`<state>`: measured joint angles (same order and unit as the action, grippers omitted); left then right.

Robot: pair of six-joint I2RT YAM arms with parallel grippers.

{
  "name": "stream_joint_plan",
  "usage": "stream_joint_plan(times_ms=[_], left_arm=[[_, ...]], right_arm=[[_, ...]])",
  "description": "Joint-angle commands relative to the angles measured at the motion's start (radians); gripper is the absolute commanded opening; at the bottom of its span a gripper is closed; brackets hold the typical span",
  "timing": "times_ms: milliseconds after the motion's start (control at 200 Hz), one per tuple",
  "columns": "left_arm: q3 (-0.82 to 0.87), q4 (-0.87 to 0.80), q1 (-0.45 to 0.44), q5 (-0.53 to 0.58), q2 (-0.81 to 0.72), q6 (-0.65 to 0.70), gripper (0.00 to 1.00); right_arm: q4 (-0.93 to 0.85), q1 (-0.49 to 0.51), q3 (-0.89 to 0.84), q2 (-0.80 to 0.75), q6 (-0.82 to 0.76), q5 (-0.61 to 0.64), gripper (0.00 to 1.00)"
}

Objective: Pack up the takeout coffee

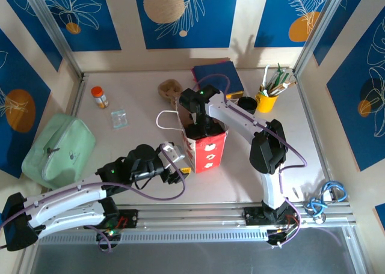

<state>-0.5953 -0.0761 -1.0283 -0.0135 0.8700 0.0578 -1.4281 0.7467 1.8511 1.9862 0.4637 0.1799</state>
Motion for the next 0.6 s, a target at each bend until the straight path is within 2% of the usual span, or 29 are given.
stream_joint_plan(times_ms=[0,595], left_arm=[[0.012,-0.005,-0.007,0.014,-0.013,-0.004,0.83],[0.012,0.003,-0.007,0.012,-0.006,-0.007,0.83]], right_arm=[[-0.028,0.006,0.012,-0.018,0.013,-0.005,0.97],[-0.015,0.000,-0.006,-0.039,0.024,-0.015,1.00]])
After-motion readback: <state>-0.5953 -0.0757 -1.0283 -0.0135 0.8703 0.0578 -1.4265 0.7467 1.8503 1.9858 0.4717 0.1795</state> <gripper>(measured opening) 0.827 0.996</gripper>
